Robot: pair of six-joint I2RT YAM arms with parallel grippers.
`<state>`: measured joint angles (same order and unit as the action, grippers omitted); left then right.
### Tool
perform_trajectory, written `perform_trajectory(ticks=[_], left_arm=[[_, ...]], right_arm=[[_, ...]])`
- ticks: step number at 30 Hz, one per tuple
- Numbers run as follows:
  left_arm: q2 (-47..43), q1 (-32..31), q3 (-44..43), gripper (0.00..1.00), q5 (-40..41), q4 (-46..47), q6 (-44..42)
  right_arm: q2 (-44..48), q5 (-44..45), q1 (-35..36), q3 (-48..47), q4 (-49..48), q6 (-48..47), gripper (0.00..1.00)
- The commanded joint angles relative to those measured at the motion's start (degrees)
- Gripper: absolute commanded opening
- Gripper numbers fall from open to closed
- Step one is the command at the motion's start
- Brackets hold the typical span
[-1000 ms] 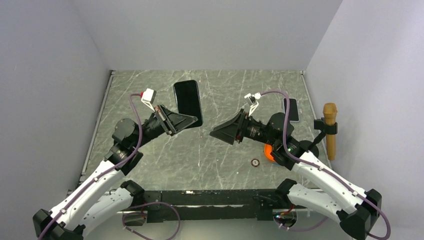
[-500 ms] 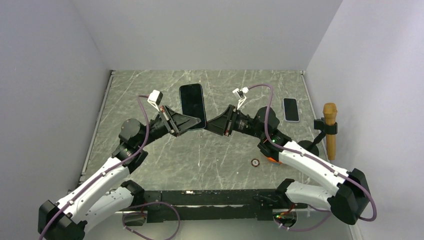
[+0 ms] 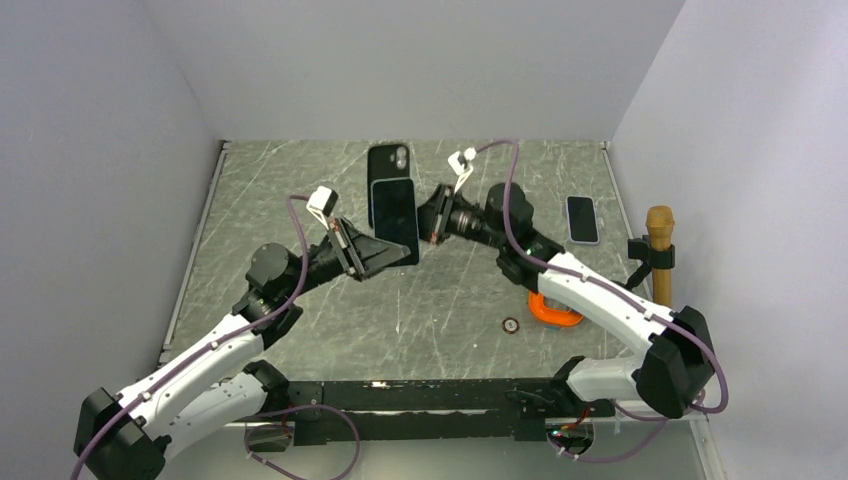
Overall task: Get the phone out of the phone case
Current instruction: Remove the phone case from the phone.
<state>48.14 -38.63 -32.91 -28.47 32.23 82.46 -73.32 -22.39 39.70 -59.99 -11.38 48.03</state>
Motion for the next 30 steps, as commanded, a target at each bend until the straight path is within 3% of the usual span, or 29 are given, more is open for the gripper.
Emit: perform_trajectory(ticks=[1, 3, 6, 9, 12, 17, 25, 30], left_arm=[[-2.49, -2.01, 1.0, 0.0, -0.22, 2.14, -0.78], [-4.04, -2.0, 0.64, 0.0, 0.61, -3.28, -4.58], [-6.51, -2.04, -3.44, 0.0, 5.4, -21.56, -16.47], [-6.28, -1.98, -8.03, 0.0, 14.21, -41.5, -29.88], [-4.2, -1.6, -8.99, 0.0, 21.47, -49.82, -36.28], [0.46, 2.28, -6.14, 0.0, 19.71, -48.72, -40.24], [12.23, 15.49, -0.12, 0.0, 1.44, -34.65, -35.96], [19.83, 17.32, -4.55, 0.0, 0.1, -38.28, -39.44]], right_arm=[[-0.29, 20.15, -5.3, -10.37, 21.84, -8.64, 0.0], [-1.52, 22.24, -7.38, -12.28, 27.86, -10.87, 0.0], [-2.08, 22.75, -7.72, -10.77, 32.74, -14.06, 0.0], [0.93, 16.31, -6.36, -1.16, 29.82, -12.78, 0.0], [5.61, 13.73, -2.89, 9.78, 24.58, -9.06, 0.0], [12.48, 14.87, 4.34, 20.35, 19.16, -2.73, 0.0], [18.72, 15.57, 8.52, 27.1, 16.06, 2.07, 0.0], [21.2, 16.8, 8.66, 27.8, 17.8, 1.64, 0.0]])
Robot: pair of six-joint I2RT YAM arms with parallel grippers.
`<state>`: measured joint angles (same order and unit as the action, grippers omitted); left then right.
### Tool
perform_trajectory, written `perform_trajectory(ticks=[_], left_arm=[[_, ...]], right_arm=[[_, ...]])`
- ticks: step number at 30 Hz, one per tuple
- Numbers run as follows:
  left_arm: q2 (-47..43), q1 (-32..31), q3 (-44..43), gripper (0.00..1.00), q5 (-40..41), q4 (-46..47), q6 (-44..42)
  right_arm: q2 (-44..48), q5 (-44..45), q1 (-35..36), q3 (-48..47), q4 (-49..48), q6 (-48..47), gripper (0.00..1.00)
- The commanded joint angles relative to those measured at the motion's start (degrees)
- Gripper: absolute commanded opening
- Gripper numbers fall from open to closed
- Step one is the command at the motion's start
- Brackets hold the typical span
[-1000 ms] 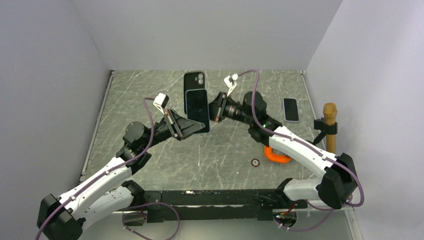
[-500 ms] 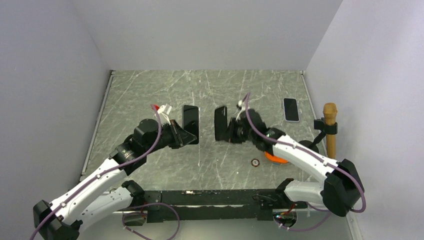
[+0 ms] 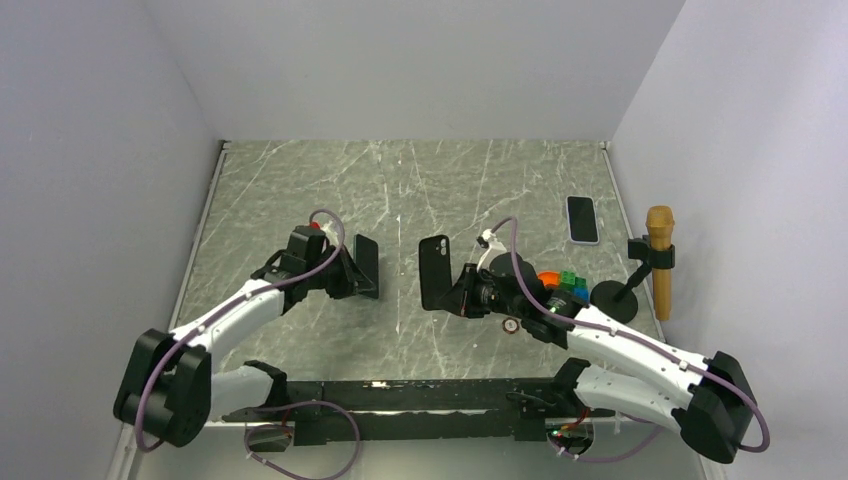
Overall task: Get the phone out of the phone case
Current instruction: Remove the phone case from the phone, then place the phone at the center of the board.
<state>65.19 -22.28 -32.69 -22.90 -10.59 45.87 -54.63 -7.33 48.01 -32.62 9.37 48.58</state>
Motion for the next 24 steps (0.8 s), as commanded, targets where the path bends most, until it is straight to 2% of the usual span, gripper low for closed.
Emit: perform_trajectory(ticks=[1, 5, 11, 16, 20, 24], left_arm=[[3.83, 1.38, -5.38, 0.0, -5.23, 3.94, -2.92], [6.02, 5.32, -4.81, 0.0, -4.86, 3.8, 0.47], [4.65, 12.38, -0.57, 0.0, -2.29, 9.22, 9.49], [2.91, 16.6, 0.03, 0.0, 7.42, 8.35, 15.11], [3.29, 19.27, -1.58, 0.0, 15.68, 10.03, 16.47], [8.2, 22.92, -5.48, 0.0, 16.54, 16.77, 17.15]], right_arm=[[2.96, 1.79, 0.37, 0.67, -2.77, 1.08, 0.0], [5.04, 1.87, 0.35, 1.74, -3.04, 1.26, 0.0], [6.34, 2.41, 0.33, 2.39, -2.34, 0.83, 0.0], [7.04, 2.17, 0.34, 2.55, -2.15, 0.91, 0.0], [7.75, 2.55, 0.33, 2.24, -0.81, 0.84, 0.0], [8.64, 3.02, 0.34, 1.99, 0.18, 1.42, 0.0]])
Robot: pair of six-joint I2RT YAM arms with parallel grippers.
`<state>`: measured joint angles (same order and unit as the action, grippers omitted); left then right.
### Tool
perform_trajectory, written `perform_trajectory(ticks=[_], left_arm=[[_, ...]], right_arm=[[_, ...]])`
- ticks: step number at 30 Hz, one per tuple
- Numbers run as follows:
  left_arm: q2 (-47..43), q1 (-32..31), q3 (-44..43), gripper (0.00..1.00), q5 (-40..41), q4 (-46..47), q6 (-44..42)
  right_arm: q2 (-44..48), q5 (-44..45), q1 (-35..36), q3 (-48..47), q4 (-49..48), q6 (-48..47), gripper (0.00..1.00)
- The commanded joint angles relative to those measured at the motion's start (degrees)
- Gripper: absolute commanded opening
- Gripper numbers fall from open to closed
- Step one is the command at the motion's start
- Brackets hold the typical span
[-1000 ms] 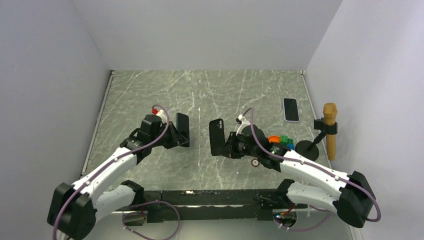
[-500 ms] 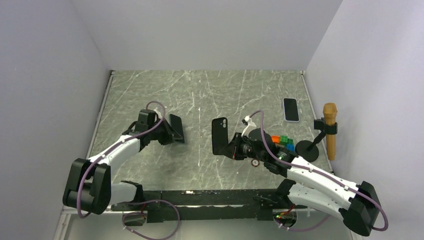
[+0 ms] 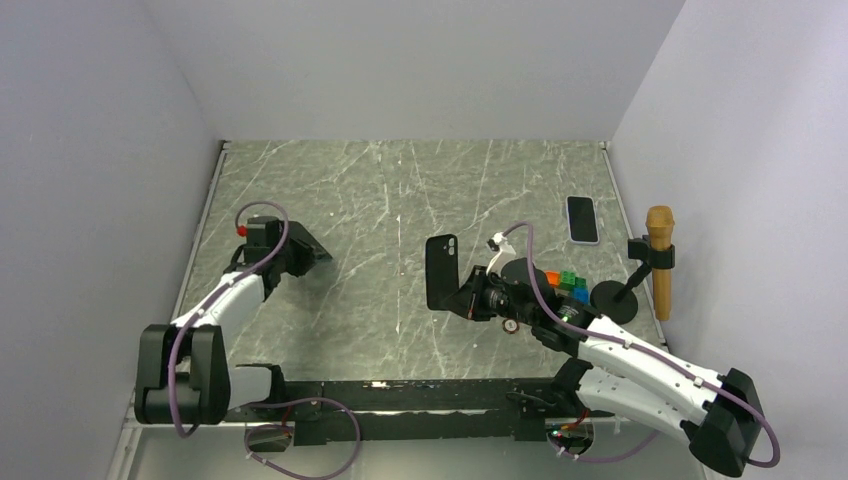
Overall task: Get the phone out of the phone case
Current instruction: Place the phone at the center of the board.
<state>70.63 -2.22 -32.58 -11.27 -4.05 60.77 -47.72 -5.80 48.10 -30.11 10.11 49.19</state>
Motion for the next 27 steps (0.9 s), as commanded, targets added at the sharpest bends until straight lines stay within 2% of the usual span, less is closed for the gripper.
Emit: perform_trajectory(ticks=[1, 5, 10, 13, 15, 19, 21, 24, 27], left_arm=[[4.53, 4.44, -6.82, 0.0, 4.97, 11.21, 2.76], [15.4, 8.58, -13.09, 0.0, -0.78, 20.0, 4.12], [33.21, 12.17, -26.04, 0.0, -10.96, 25.36, 5.86], [40.69, 13.07, -30.83, 0.0, -13.16, 30.46, 8.12], [44.11, 13.43, -33.71, 0.01, -12.13, 29.79, 7.79], [50.29, 13.82, -38.52, 0.1, -12.8, 31.62, 10.14], [53.5, 13.78, -41.87, 0.08, -15.03, 31.44, 11.4], [53.77, 13.46, -42.64, 0.1, -13.42, 28.72, 11.08], [52.31, 13.46, -41.79, 0.2, -11.44, 26.68, 10.12]], right_arm=[[1.82, 1.52, 0.24, -0.66, -0.53, 1.03, 0.0], [1.69, 0.93, 0.24, -1.55, -0.22, 1.48, 0.0], [2.33, 1.14, 0.36, -2.38, 0.69, 2.27, 0.0], [2.84, 1.47, 0.49, -2.52, 1.13, 2.72, 0.0], [2.89, 1.59, 0.46, -2.66, 1.54, 3.0, 0.0], [3.06, 1.74, 0.67, -2.86, 2.28, 3.49, 0.0], [3.37, 2.12, 0.77, -2.58, 2.45, 3.92, 0.0], [3.37, 2.37, 0.8, -1.85, 1.86, 4.39, 0.0], [2.54, 1.99, 0.93, -1.79, 0.82, 4.64, 0.0]])
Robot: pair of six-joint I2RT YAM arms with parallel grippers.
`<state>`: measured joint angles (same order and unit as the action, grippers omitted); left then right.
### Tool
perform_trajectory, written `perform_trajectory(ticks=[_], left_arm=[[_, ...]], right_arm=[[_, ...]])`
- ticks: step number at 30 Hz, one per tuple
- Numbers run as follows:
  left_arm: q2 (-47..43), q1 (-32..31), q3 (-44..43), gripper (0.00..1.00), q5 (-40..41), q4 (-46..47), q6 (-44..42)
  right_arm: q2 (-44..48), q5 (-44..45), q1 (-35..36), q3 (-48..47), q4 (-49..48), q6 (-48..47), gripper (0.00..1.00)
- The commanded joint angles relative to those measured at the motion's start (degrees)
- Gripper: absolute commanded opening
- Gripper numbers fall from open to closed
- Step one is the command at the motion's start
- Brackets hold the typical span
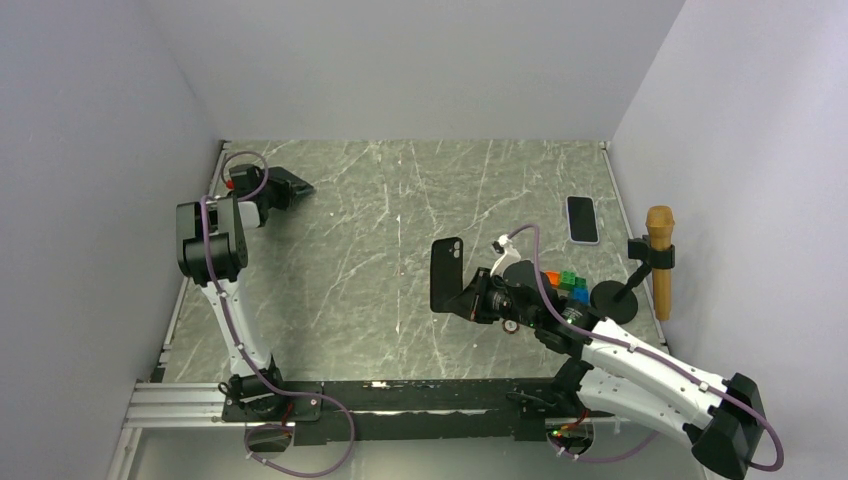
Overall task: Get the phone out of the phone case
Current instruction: Place the phone at the center of the board.
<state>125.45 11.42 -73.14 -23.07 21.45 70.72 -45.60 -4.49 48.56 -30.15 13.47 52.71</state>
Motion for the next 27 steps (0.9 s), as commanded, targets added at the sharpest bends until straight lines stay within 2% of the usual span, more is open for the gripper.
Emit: perform_trajectory(ticks=[1, 5, 8, 9, 11, 14, 17, 20, 24, 27], left_arm=[[-2.7, -0.18, -1.29, 0.25, 0.36, 0.23, -0.16], [-4.77, -0.4, 0.08, 0.46, 0.32, -0.97, -0.92], [-7.09, -0.62, -1.36, 0.68, 0.51, -7.95, -3.44], [-8.15, -0.65, -1.9, 0.81, 0.65, -10.56, -4.06], [-10.5, -0.71, -2.74, 0.98, 2.38, -18.76, -4.04], [-13.33, -0.73, -4.97, 0.99, 4.41, -33.05, -4.31], [-16.98, -0.83, -3.84, 1.0, 5.48, -40.28, -5.34], [-22.97, -1.01, 3.38, 0.99, 4.96, -39.09, -6.18], [-33.96, -1.82, 17.54, 0.99, -0.98, -32.67, -7.93], [-42.93, -5.23, 27.68, 0.99, -4.05, -29.88, -11.77]], right_arm=[[0.09, 0.49, 0.6, -1.67, -3.05, 1.16, 0.0], [-1.45, -0.27, 0.93, -1.77, -4.78, 1.26, 0.0], [-2.55, -0.43, 1.41, -2.06, -5.57, 1.21, 0.0], [-2.81, -0.36, 1.6, -2.08, -5.75, 1.2, 0.0], [-3.14, -0.28, 1.95, -2.07, -6.08, 1.09, 0.0], [-3.35, 0.22, 2.08, -1.96, -6.19, 0.79, 0.0], [-3.29, 0.45, 2.1, -1.8, -6.14, 0.51, 0.0], [-2.78, 0.72, 2.11, -0.93, -6.56, 0.55, 0.0], [-3.01, 0.41, 2.11, 1.41, -7.25, 0.85, 0.0], [-4.23, -0.56, 2.09, 3.43, -9.22, 1.5, 0.0]])
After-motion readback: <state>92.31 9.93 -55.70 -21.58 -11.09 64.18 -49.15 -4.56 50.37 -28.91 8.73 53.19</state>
